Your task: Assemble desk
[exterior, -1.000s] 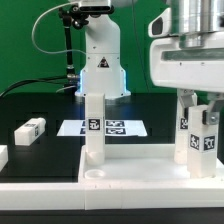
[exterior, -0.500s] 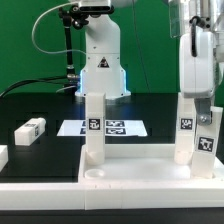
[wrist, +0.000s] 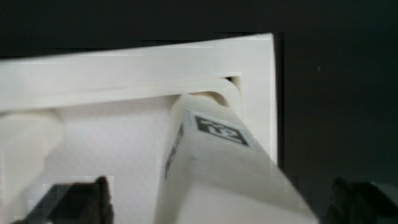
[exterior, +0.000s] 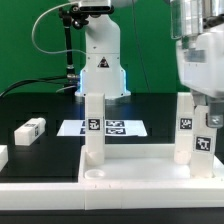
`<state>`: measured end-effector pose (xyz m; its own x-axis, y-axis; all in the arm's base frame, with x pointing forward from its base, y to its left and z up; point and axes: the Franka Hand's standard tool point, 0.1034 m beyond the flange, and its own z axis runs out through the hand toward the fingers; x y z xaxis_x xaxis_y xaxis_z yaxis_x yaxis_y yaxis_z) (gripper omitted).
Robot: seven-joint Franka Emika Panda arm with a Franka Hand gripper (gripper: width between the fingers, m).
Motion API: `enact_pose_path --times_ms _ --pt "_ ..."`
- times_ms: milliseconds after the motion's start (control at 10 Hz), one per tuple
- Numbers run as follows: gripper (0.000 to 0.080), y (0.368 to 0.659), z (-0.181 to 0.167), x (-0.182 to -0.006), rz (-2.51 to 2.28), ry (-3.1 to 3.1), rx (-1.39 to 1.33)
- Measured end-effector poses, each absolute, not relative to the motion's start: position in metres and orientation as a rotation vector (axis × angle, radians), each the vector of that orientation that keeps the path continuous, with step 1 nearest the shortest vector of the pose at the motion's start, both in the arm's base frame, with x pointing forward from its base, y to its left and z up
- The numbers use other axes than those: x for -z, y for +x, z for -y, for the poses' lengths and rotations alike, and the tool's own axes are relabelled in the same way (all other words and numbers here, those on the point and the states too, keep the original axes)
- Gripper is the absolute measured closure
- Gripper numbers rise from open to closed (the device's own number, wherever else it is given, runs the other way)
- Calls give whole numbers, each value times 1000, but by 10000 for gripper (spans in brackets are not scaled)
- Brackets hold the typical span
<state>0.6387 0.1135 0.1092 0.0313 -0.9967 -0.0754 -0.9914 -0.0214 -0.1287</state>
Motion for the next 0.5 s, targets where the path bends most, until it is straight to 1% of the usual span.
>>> enact_pose_path --times_ms 100,500 --pt "156 640 -116 -105 -1885 -2310 112" --pt "150 639 -115 -103 -1528 -2581 153"
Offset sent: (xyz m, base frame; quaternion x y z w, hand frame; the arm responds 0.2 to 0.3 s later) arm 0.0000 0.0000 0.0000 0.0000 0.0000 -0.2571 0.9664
